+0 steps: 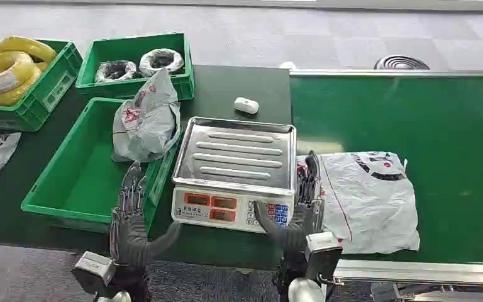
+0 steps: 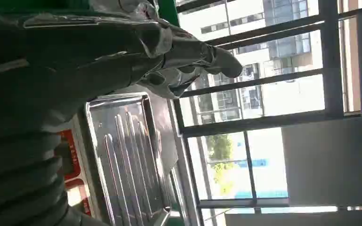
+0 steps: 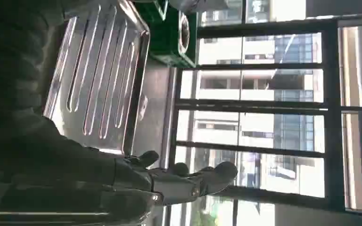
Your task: Moved the parcel from conveyor to table for the left to box.
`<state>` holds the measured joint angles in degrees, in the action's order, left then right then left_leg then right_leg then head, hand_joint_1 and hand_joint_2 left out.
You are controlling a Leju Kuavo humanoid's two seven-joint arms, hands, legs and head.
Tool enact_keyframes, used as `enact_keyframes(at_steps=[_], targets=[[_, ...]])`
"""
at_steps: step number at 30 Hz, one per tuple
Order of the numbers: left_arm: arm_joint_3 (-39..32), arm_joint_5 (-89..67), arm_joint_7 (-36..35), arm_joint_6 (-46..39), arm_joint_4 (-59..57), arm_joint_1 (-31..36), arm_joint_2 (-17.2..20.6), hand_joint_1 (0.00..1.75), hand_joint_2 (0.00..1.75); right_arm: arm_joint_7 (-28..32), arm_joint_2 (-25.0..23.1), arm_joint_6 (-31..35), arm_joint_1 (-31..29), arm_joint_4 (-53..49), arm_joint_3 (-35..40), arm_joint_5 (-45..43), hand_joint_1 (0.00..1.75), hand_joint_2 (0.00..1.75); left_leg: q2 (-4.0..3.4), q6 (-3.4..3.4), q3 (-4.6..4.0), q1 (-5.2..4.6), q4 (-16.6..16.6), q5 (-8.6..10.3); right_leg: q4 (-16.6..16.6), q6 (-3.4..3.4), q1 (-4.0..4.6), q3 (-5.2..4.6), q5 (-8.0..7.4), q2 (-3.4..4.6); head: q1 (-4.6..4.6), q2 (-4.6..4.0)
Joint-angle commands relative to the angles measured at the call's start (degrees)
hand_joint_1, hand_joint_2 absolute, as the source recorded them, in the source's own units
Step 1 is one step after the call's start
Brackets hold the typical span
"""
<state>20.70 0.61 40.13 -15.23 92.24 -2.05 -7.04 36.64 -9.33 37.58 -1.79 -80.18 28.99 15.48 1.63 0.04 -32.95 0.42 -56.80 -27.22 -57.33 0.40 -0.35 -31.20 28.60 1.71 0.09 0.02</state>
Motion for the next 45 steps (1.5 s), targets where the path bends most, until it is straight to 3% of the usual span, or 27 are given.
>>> enact_keyframes(at_steps=[1, 2, 3, 5, 6, 10, 11, 15, 18, 25, 30, 36, 42, 43, 44, 45], targets=[[0.3, 0.0, -0.1, -0.1, -2.9, 0.0, 0.5, 0.0, 1.75, -3.5, -6.9, 2.4, -5.7, 25.4, -18.6, 15.0, 0.0, 1.75, -0.13, -0.01, 0.22, -0.01, 0.2, 0.07, 0.2, 0.01, 0.01, 0.21, -0.08, -0.07, 0.0, 0.0], [0.3, -0.1, -0.1, 0.0, -2.8, -0.2, 0.4, 0.0, 1.75, -4.4, -7.9, 2.4, -5.9, 26.5, -22.9, 19.4, 0.0, 1.75, -0.18, -0.02, 0.25, 0.0, 0.2, 0.09, 0.2, 0.0, 0.02, 0.24, -0.11, -0.06, -0.02, 0.0], [0.3, -0.2, -0.1, 0.1, -2.6, -0.4, 0.3, 0.0, 1.75, -0.9, -9.6, 2.4, -7.3, 30.7, -29.0, 21.8, 0.0, 1.75, -0.06, -0.01, 0.21, -0.02, 0.2, 0.08, 0.2, 0.01, 0.0, 0.21, -0.07, -0.13, -0.02, 0.0], [0.1, -0.2, -0.1, 0.1, -3.0, -0.2, 0.0, 0.0, 1.75, -4.0, -10.7, 2.4, -9.1, 34.2, -39.1, 31.5, 0.0, 1.75, 0.0, 0.0, 0.17, -0.03, 0.2, 0.09, 0.2, 0.02, -0.01, 0.18, -0.06, -0.19, 0.0, 0.0], [0.1, -0.2, -0.1, 0.1, -3.0, -0.2, 0.0, 0.0, 1.75, -4.0, -10.7, 2.4, -9.1, 34.2, -39.1, 31.5, 0.0, 1.75, -0.04, 0.0, 0.2, -0.02, 0.2, 0.12, 0.2, 0.02, 0.0, 0.22, -0.09, -0.2, 0.0, 0.0], [-0.8, -0.1, -0.1, 0.1, -3.5, 0.5, -0.6, 0.0, 1.75, -5.3, -10.7, 2.4, -11.4, 38.1, -51.2, 39.9, 0.0, 1.75, 0.04, 0.02, 0.19, -0.04, 0.2, 0.13, 0.2, 0.04, -0.02, 0.26, -0.07, -0.32, 0.0, -0.02], [-1.1, 0.1, -0.2, 0.4, -3.5, 0.6, -0.8, 0.0, 1.75, -8.1, -10.7, 2.4, -12.2, 38.5, -56.1, 44.2, 0.0, 1.75, 0.06, 0.01, 0.16, -0.04, 0.1, 0.07, 0.1, 0.03, -0.03, 0.21, -0.03, -0.24, 0.0, 0.0], [-1.7, 0.1, -0.3, 1.1, -3.8, 0.9, -1.3, 0.0, 1.75, -9.4, -10.7, 2.4, -14.0, 40.4, -65.6, 50.6, 0.0, 1.75, 0.05, 0.0, 0.12, -0.05, 0.1, 0.06, 0.1, 0.02, -0.03, 0.16, -0.02, -0.22, 0.0, 0.0], [-2.1, -0.2, -0.5, 1.7, -3.9, 1.1, -1.8, 0.0, 1.75, -6.9, -10.6, 2.4, -15.8, 41.5, -73.5, 54.3, 0.0, 1.75, -0.07, -0.03, 0.18, -0.05, 0.2, 0.14, 0.2, 0.01, -0.02, 0.21, -0.1, -0.33, 0.0, 0.0], [-2.4, -0.3, -0.5, 1.6, -4.0, 1.3, -1.9, 0.0, 1.75, -4.5, -10.7, 2.4, -16.3, 40.8, -75.0, 54.5, 0.0, 1.75, -0.14, -0.01, 0.12, -0.03, 0.1, 0.03, 0.1, 0.01, -0.01, 0.11, -0.05, -0.06, -0.02, 0.0], [-2.6, -0.5, -0.6, 2.0, -4.8, 2.3, -2.2, 0.0, 1.75, -14.5, -10.0, 2.4, -17.9, 42.8, -76.3, 58.8, 0.0, 1.75, -0.11, -0.02, 0.07, -0.03, 0.0, 0.04, 0.0, 0.0, -0.01, 0.05, -0.04, -0.07, 0.0, -0.02], [-2.7, -0.6, -0.7, 2.1, -4.5, 2.4, -2.2, 0.0, 1.75, -17.7, -7.5, 2.4, -18.5, 48.0, -79.7, 58.7, 0.0, 1.75, -0.07, -0.01, 0.12, -0.02, 0.1, 0.08, 0.2, 0.01, 0.0, 0.13, -0.07, -0.19, 0.0, 0.0], [-2.4, -0.4, -1.1, 3.1, -4.3, 3.6, -2.1, 0.0, 1.75, -32.3, -0.8, 2.4, -17.9, 60.3, -83.0, 64.1, 0.0, 1.75, 0.17, 0.02, 0.17, 0.0, 0.1, 0.09, 0.2, 0.03, 0.02, 0.27, -0.03, -0.41, -0.02, 0.0], [-2.3, -0.3, -1.2, 3.1, -4.3, 3.9, -2.0, 0.0, 1.75, -34.1, -0.2, 2.4, -17.8, 61.8, -82.7, 64.9, 1.48, 1.75, 0.23, 0.01, 0.17, 0.02, 0.1, 0.07, 0.2, 0.03, 0.04, 0.29, -0.01, -0.39, -0.02, 0.0], [-2.4, -0.1, -1.3, 3.0, -4.2, 3.9, -1.9, 0.0, 1.75, -35.1, 0.3, 2.4, -17.8, 63.2, -82.5, 65.3, 1.68, 1.75, 0.29, 0.02, 0.27, 0.03, 0.2, 0.12, 0.3, 0.05, 0.06, 0.4, -0.05, -0.54, -0.02, 0.0], [-2.5, -0.1, -1.4, 3.0, -4.0, 3.8, -1.8, 0.0, 1.75, -35.5, 0.4, 2.4, -17.7, 63.7, -82.3, 65.6, 1.75, 1.75, 0.24, 0.05, 0.41, 0.03, 0.1, 0.07, 0.3, 0.06, 0.04, 0.44, -0.01, -0.43, -0.04, 0.0]])
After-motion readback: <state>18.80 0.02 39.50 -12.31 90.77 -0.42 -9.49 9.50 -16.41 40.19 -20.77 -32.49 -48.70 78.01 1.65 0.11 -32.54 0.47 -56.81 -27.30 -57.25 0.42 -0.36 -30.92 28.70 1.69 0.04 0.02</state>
